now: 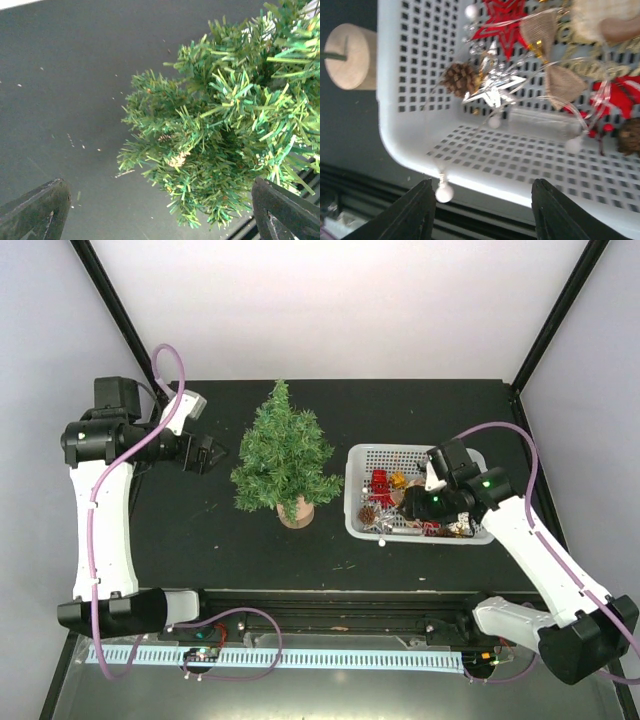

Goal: Decorate the small christmas tree

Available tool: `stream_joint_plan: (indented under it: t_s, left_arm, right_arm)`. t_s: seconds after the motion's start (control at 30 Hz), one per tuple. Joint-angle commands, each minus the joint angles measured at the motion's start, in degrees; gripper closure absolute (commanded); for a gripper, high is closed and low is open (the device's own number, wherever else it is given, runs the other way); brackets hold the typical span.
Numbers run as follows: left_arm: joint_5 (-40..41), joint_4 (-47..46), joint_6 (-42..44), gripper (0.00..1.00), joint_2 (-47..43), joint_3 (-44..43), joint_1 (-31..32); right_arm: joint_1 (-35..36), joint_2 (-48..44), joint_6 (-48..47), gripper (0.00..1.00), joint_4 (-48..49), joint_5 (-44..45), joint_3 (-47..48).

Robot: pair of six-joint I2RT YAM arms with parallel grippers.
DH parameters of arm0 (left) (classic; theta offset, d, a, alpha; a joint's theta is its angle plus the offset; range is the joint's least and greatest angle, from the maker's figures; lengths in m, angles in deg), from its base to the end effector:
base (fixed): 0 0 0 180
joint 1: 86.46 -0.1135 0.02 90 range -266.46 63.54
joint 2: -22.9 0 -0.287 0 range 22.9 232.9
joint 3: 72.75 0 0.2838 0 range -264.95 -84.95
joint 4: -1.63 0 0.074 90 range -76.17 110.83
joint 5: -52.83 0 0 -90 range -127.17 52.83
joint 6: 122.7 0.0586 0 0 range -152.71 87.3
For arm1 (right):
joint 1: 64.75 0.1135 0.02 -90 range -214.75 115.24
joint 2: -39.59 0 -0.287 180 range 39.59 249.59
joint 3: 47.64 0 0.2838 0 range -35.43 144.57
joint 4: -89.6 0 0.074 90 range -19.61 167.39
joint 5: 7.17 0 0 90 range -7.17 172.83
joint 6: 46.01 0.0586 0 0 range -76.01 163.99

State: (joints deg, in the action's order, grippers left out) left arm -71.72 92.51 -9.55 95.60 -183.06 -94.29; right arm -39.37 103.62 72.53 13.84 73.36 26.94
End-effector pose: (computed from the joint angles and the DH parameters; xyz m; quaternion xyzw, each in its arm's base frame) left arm 0.2350 -0.0012 0.4627 0.2135 0.8857 -0.1912 0.3652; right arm 0.2024 0.1067 0.3038 0.0091 0.9735 0.1688 0.1541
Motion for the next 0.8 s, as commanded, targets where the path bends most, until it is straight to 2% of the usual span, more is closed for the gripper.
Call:
stream_joint_plan:
  t_s: [0.0,0.13,0.23,0.4,0.77]
  left_arm:
    - [-4.8,6.0,3.0,0.01,-2.3,2.4,-0.7]
    - [-7.1,1.8,4.6,0.01,-3.7,8.8,-0.6]
    - [-8.6,-0.3,4.9,0.01,-0.6,10.0,-0.6]
    - [-10.6,-1.0,7.3,0.01,4.6,11.5,-0.6]
    - [-9.3,-5.7,7.3,0.01,5.3,15.3,-0.7]
  right_arm:
    - [2.1,1.4,-1.0,0.45,4.5,-9.6,-1.1]
    - [5.4,7.5,-4.4,0.39,2.6,-12.6,2.6]
    - [5.8,10.5,-6.0,0.37,0.8,-12.8,2.9]
    - [5.8,13.4,-6.0,0.38,1.8,-14.1,2.3]
    - [6.3,20.7,-8.1,0.43,0.4,-14.7,5.5]
